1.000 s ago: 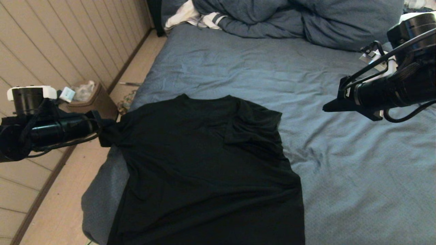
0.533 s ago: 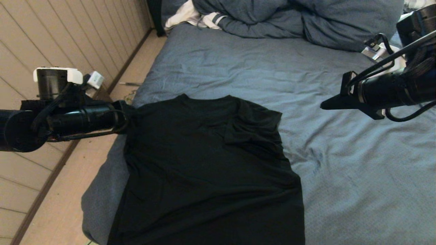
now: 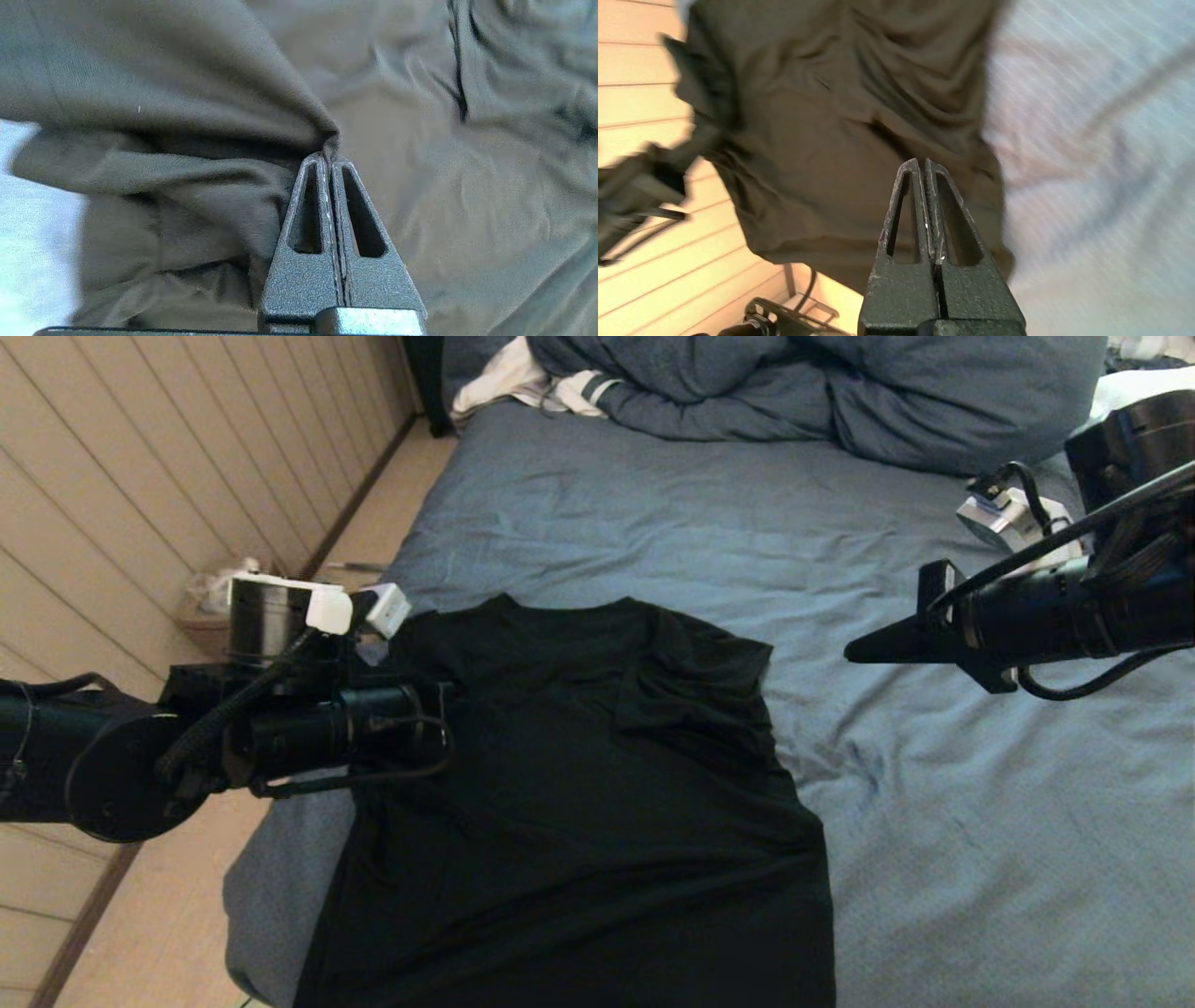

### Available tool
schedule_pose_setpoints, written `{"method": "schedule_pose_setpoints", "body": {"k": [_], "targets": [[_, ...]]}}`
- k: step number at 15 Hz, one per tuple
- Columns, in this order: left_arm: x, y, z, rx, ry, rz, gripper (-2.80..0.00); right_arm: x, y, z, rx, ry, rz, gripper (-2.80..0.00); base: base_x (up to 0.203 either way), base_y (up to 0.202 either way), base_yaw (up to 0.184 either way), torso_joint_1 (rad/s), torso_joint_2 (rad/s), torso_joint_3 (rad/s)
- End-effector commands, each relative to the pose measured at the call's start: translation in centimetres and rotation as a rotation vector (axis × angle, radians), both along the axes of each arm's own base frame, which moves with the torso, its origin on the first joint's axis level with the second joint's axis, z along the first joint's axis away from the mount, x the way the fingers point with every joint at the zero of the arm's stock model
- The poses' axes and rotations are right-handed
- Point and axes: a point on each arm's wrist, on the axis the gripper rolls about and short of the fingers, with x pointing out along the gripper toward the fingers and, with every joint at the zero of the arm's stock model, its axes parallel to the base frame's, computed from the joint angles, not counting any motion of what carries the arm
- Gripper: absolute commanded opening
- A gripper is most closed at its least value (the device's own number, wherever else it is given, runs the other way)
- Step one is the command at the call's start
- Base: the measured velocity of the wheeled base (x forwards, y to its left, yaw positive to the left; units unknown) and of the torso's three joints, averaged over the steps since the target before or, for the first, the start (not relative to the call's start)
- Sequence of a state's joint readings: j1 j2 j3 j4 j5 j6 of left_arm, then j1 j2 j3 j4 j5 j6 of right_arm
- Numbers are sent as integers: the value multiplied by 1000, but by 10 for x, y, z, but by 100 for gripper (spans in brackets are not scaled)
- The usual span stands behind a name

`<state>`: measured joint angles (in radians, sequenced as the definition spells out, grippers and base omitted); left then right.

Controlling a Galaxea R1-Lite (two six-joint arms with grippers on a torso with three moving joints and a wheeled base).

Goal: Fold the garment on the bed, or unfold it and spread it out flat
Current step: Fold the black T-shirt

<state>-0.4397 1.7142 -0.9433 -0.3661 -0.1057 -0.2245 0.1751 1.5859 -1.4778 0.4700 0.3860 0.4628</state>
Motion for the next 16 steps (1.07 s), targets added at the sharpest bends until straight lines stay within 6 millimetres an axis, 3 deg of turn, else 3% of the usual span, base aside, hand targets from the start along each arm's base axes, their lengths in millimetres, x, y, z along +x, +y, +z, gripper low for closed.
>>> {"method": "schedule_pose_setpoints", "body": {"k": [1,3,4,5,7,10,14,16], "targets": [[6,-13,-18,13,28,-28,-280,8,2,-12,9,-5,13,-280,0,0,0,0,0,0],[10,-22,-28,17,27,-40,-280,13,3,-21,9,-4,14,-280,0,0,0,0,0,0],[15,-25,-34,26,22,-21,0,15,3,-25,9,0,15,-280,0,0,0,0,0,0],[21,-28,-38,37,14,6,0,17,3,-26,13,-7,18,-280,0,0,0,0,0,0],[22,-28,-29,21,-26,20,0,20,2,-29,17,0,24,-280,0,0,0,0,0,0],[12,-17,10,-27,-137,54,0,17,1,-43,16,37,26,-280,0,0,0,0,0,0],[-29,8,76,-109,-295,81,0,10,0,-55,22,16,31,-280,0,0,0,0,0,0],[-41,22,82,-104,-284,109,0,7,-1,-56,22,18,30,-280,0,0,0,0,0,0]]}}
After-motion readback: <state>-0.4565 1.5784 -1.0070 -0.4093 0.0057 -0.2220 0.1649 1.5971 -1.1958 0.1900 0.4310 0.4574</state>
